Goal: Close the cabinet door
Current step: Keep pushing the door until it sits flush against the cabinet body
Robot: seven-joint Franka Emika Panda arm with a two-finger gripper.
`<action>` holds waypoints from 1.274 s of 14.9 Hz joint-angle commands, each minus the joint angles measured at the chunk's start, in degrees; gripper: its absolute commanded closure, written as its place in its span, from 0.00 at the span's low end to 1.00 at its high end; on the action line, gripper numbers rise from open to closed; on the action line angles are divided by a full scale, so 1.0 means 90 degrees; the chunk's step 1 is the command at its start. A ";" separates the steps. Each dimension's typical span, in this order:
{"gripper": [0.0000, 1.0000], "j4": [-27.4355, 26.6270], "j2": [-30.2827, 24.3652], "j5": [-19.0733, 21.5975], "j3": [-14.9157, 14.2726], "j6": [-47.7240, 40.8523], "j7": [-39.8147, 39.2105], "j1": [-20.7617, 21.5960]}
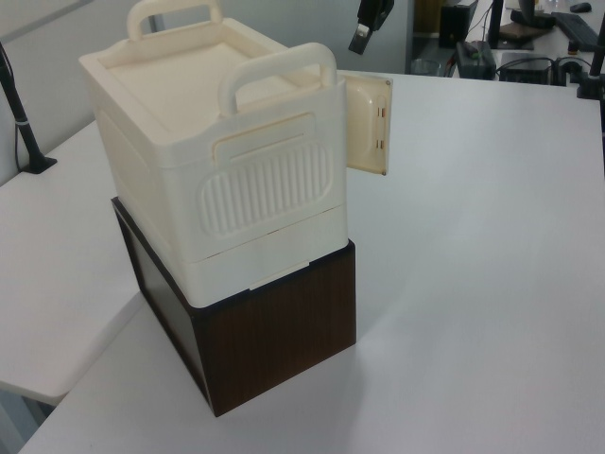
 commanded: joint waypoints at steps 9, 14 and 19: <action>1.00 -0.0050 0.0096 -0.0881 -0.0003 -0.0680 -0.1130 0.0873; 1.00 -0.0118 0.0310 0.0038 0.0017 0.0705 -0.0992 0.1030; 1.00 -0.0138 0.0418 -0.0011 0.0017 0.0864 -0.1186 0.1011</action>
